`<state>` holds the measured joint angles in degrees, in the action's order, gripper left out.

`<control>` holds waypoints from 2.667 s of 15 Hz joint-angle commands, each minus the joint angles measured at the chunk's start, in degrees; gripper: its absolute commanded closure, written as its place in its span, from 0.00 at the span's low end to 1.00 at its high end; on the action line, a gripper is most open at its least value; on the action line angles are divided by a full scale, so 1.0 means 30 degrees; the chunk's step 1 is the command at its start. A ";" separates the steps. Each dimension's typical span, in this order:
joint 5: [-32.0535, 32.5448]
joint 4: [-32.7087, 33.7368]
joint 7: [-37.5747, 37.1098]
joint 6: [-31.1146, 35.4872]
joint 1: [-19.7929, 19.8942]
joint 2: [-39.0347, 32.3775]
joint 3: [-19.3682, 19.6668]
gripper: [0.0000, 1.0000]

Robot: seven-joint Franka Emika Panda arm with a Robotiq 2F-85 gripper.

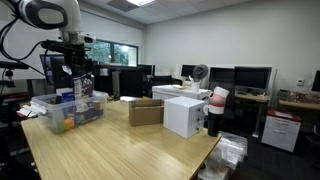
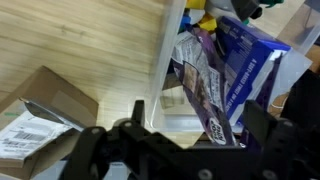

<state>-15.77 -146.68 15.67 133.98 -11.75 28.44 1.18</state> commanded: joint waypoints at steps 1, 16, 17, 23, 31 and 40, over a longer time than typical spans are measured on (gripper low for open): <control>-0.1386 -0.1512 0.2226 0.0946 -0.1252 0.1734 0.0536 0.00; 0.0712 -0.4006 0.0758 0.8056 -0.2839 -0.0686 -0.2073 0.00; 0.1059 -0.3974 0.0456 0.8530 -0.2715 -0.1058 -0.2136 0.00; 0.4000 -0.3155 -0.2302 1.0031 -0.0717 -0.3963 -0.2775 0.00; 0.4620 -0.2815 -0.3159 0.9796 -0.0580 -0.4835 -0.3331 0.26; 0.4654 -0.2263 -0.3952 0.8043 -0.0423 -0.4717 -0.3362 0.65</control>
<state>-3.02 -154.58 6.05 160.60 -14.11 14.50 -8.09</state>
